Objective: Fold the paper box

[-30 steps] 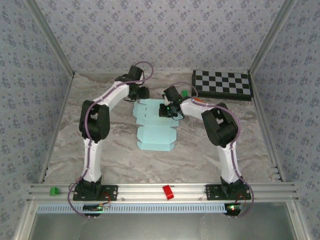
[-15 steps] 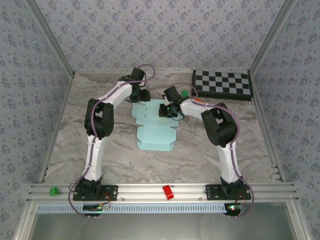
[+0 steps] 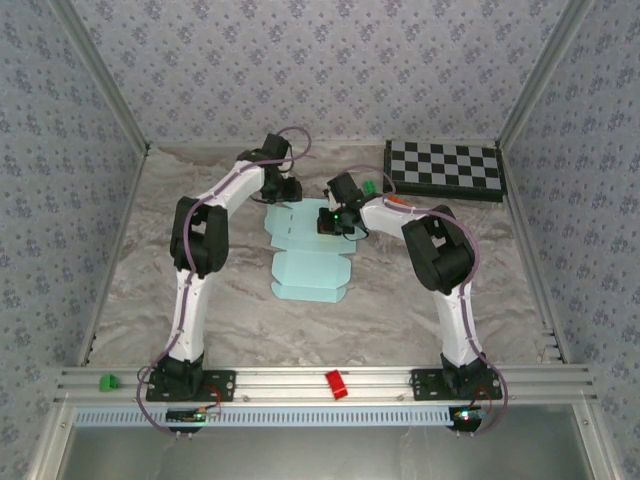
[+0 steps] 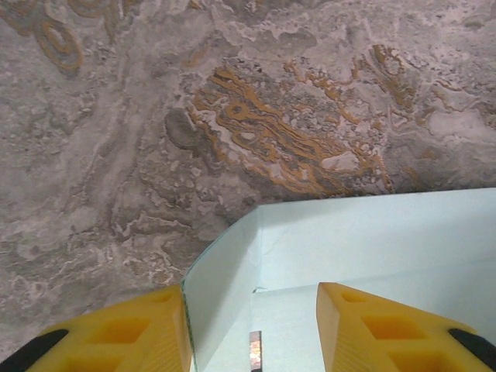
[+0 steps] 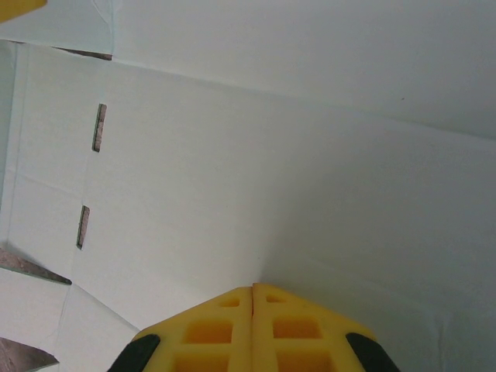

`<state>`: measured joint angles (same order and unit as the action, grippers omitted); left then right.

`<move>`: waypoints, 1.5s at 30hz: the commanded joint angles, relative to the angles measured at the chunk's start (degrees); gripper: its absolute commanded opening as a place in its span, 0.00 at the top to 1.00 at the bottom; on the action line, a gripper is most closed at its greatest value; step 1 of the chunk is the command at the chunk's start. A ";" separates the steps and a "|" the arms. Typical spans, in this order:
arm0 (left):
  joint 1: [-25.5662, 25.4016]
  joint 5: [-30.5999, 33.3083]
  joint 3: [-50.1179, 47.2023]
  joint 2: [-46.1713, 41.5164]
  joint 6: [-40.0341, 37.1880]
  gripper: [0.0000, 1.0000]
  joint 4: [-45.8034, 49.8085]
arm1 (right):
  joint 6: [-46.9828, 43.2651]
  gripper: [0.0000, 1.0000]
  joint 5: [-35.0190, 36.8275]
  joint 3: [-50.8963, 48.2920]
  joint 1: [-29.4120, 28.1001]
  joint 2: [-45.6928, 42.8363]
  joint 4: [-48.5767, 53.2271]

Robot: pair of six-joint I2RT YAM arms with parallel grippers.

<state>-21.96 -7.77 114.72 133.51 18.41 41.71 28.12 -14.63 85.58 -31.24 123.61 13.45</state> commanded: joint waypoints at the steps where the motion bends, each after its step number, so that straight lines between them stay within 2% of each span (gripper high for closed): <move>1: -0.02 -3.39 0.73 -2.60 -0.69 0.56 -0.97 | 0.84 1.00 -0.66 0.64 -0.22 2.40 2.13; 13: -1.02 -11.15 1.32 -0.79 -2.11 0.54 -2.27 | 0.30 1.00 -0.75 1.35 -0.12 3.57 2.80; 17: -1.31 -11.73 2.44 0.58 -2.22 0.53 -1.07 | 0.21 1.00 -0.85 1.34 -0.13 3.74 2.97; 21: -1.51 -12.34 2.44 0.69 -2.29 0.47 -1.13 | 0.03 1.00 -0.81 1.26 -0.12 3.74 3.22; 27: -1.45 -12.45 2.35 -1.42 -3.68 0.43 -1.20 | -0.04 1.00 -0.26 0.65 -0.12 2.88 3.16; 35: -1.47 -3.57 -2.47 -10.41 -5.56 0.37 -1.18 | 0.01 1.00 0.41 -0.62 -0.04 1.24 2.33; 45: -0.31 8.12 -25.25 -30.56 -3.67 0.35 -6.87 | 2.16 1.00 1.27 -3.85 0.23 -0.89 -0.96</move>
<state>-22.85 -4.54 94.89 107.72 14.09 36.62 29.15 -15.25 83.96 -31.20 123.44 9.87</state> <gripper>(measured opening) 0.644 0.053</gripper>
